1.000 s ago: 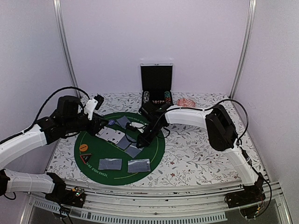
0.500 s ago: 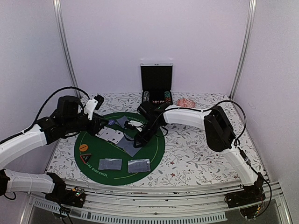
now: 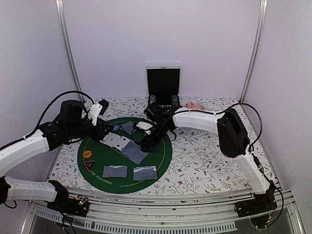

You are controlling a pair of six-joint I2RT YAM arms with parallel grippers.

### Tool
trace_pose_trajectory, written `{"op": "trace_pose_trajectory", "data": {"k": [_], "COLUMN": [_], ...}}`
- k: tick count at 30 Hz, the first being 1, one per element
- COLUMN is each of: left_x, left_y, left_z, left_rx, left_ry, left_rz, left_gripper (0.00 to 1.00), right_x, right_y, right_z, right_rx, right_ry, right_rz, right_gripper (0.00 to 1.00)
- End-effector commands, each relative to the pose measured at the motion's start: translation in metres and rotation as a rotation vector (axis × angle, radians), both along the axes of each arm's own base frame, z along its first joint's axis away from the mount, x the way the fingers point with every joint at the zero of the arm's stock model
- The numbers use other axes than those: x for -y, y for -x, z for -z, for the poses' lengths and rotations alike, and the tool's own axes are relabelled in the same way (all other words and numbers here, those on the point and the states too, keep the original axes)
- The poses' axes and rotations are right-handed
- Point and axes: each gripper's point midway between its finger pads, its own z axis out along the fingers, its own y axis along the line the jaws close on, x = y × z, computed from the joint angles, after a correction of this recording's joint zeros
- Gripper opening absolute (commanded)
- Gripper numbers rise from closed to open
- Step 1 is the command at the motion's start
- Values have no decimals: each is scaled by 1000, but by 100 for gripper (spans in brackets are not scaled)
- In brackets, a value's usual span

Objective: Distribute texas hold em gaming equipment
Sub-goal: Place the poker card in the community card area, then reset both arms

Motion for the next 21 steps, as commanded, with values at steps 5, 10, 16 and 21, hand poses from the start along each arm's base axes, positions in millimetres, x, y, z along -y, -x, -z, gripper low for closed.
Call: {"op": "trace_pose_trajectory", "data": {"k": [5,10,16,21], "left_x": [-6,-19,-74,-138], "left_y": [-9,-22,-50,-52], "left_z": [-11,-23,-45,-44], "left_rx": [25,73,236,401], "left_ry": [8,27,102,164], "left_rz": [-40,-148,-503,-803], "left_gripper": [33,58,98,98], "right_x": [54,171,322,420], "right_y": [-28,-34,-31,-6], "right_z": [-204,-263,-265,-242], "right_rx": [331,516,684,851], "right_ry": [-419,-624,-693,-673], "right_rz": [172,427,786,996], "right_gripper": [99,99,99,99]}}
